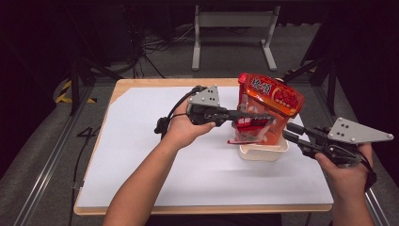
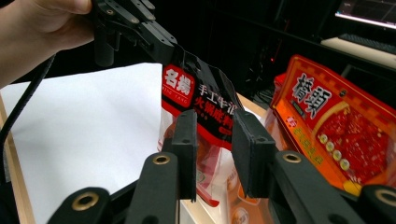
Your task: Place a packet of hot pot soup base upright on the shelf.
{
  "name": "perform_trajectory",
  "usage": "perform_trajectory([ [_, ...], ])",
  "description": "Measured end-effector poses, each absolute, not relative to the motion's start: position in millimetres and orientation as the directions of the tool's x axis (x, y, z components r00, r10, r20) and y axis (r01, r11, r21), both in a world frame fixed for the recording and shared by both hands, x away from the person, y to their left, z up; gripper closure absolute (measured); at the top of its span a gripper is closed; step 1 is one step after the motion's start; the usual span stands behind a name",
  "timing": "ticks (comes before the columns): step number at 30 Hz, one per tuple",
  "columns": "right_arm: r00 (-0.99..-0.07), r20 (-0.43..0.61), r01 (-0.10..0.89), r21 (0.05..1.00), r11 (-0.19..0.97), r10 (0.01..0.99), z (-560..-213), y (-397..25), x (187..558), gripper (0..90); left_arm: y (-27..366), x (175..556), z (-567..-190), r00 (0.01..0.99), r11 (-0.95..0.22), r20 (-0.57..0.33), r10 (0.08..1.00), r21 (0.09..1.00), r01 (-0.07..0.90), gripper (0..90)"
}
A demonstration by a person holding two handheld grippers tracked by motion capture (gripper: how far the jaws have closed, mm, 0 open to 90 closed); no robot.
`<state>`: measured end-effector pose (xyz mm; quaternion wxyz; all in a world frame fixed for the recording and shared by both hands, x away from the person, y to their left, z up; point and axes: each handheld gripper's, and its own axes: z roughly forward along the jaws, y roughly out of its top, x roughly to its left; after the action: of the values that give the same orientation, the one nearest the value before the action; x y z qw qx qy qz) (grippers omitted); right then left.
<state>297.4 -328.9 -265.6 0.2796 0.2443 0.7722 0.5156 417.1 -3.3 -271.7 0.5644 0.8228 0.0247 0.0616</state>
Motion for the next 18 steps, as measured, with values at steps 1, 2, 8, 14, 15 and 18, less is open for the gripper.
perform_trajectory([
  [1,-0.722,-0.176,0.096,0.932,0.348,0.669,-266,-330,297,70.6,-3,417,-272,0.991,-0.362,0.074,0.110,0.932,-0.029,90.0],
  [2,-0.722,-0.176,0.096,0.932,0.348,0.669,-266,-330,297,70.6,-6,417,-272,0.992,-0.360,0.073,0.104,0.933,-0.031,90.0],
  [8,-0.708,-0.165,0.104,0.937,0.333,0.687,-263,-337,293,70.4,-15,420,-273,0.994,-0.362,0.075,0.080,0.931,-0.041,90.0],
  [14,-0.706,-0.168,0.091,0.942,0.323,0.688,-260,-340,290,70.4,-24,425,-276,0.996,-0.360,0.069,0.062,0.932,-0.042,90.0],
  [15,-0.706,-0.170,0.090,0.942,0.325,0.688,-260,-340,290,70.3,-25,425,-276,0.996,-0.358,0.069,0.059,0.933,-0.044,90.0],
  [18,-0.702,-0.170,0.087,0.943,0.321,0.691,-259,-342,289,70.4,-28,426,-277,0.996,-0.355,0.072,0.051,0.933,-0.050,90.0],
])
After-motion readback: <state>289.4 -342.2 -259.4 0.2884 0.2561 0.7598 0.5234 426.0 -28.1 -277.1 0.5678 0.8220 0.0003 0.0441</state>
